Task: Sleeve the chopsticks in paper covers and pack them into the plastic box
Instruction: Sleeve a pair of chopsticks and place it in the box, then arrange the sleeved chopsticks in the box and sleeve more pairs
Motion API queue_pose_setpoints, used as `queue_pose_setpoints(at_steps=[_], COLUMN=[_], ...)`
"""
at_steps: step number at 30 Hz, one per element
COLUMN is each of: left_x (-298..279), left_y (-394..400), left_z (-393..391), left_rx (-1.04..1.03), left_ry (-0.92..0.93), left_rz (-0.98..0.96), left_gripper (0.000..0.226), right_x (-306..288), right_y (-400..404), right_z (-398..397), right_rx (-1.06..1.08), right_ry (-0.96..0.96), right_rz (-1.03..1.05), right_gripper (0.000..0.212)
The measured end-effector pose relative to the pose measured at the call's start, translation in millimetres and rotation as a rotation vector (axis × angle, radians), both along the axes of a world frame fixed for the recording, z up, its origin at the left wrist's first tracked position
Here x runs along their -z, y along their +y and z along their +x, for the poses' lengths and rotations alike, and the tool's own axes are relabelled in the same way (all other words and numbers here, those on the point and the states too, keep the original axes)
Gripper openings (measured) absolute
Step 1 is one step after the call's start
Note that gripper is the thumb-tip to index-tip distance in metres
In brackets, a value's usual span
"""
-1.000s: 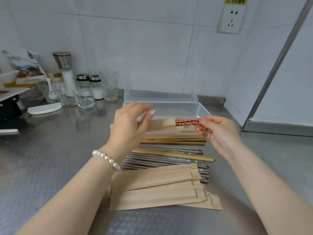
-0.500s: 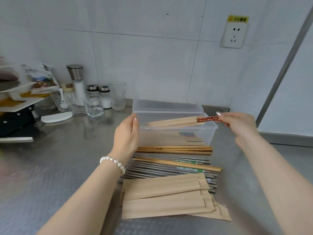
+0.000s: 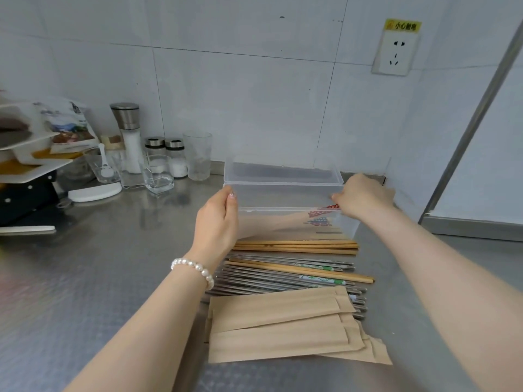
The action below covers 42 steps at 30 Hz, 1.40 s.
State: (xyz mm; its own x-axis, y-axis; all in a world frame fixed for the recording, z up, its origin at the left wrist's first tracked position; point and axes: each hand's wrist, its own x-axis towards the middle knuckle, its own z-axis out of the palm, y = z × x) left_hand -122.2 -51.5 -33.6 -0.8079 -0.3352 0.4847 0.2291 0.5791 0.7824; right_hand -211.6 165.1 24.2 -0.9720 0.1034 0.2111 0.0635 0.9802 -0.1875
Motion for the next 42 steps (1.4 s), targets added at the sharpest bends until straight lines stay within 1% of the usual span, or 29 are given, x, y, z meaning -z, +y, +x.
queue_pose_setpoints(at_steps=[2,4,5,7,10,13,15,17,19,21,22,24,26,29,32,37,42], left_x=[0,-1,-1,2,1,-7,-10,-10,-10,-11,-11,-11,-12,-13,-11,-9,-10], left_y=[1,2,1,-1,2,11,18,26,38,46,51,60,64,66,66,63,60], left_z=[0,0,0,-2,-2,6,11,16,21,29,32,36,41,43,41,38,36], left_rx=[-0.003,-0.003,0.002,0.016,-0.035,-0.049,0.048,0.205,0.389,0.532,0.581,0.659,0.703,0.714,0.709,0.699,0.698], left_ry=[-0.002,-0.003,-0.005,-0.011,0.004,0.160,0.178,0.092,-0.067,-0.248,-0.327,-0.424,-0.465,-0.468,-0.478,-0.488,-0.475], left_rz=[-0.016,-0.017,-0.016,-0.002,-0.024,-0.078,-0.121,-0.212,-0.310,-0.429,-0.518,-0.688,-0.739,-0.740,-0.699,-0.590,-0.521], left_gripper=[0.016,0.026,0.028,0.023,0.041,0.038,0.034,0.026,0.028,0.040,0.047,0.058,0.062,0.063,0.060,0.051,0.032], right_x=[1,1,1,-1,-3,-1,3,9,17,23,26,30,30,27,30,30,29], right_y=[-3,-5,-5,-3,5,17,22,26,29,28,28,31,37,43,44,44,58], right_z=[5,7,7,7,11,19,28,37,42,49,51,53,55,58,59,60,57], right_rx=[-0.026,-0.036,-0.036,-0.028,-0.045,-0.109,-0.155,-0.205,-0.243,-0.280,-0.306,-0.365,-0.408,-0.462,-0.495,-0.540,-0.533], right_ry=[0.011,-0.022,-0.042,-0.047,0.018,0.193,0.293,0.338,0.286,0.204,0.168,0.080,0.009,-0.059,-0.139,-0.265,-0.426], right_rz=[0.146,0.238,0.256,0.246,0.163,0.017,-0.091,-0.194,-0.303,-0.406,-0.455,-0.465,-0.458,-0.498,-0.519,-0.423,-0.320], right_gripper=[0.034,0.038,0.042,0.046,0.046,0.044,0.051,0.053,0.041,0.027,0.021,0.014,0.014,0.010,0.006,0.007,0.016])
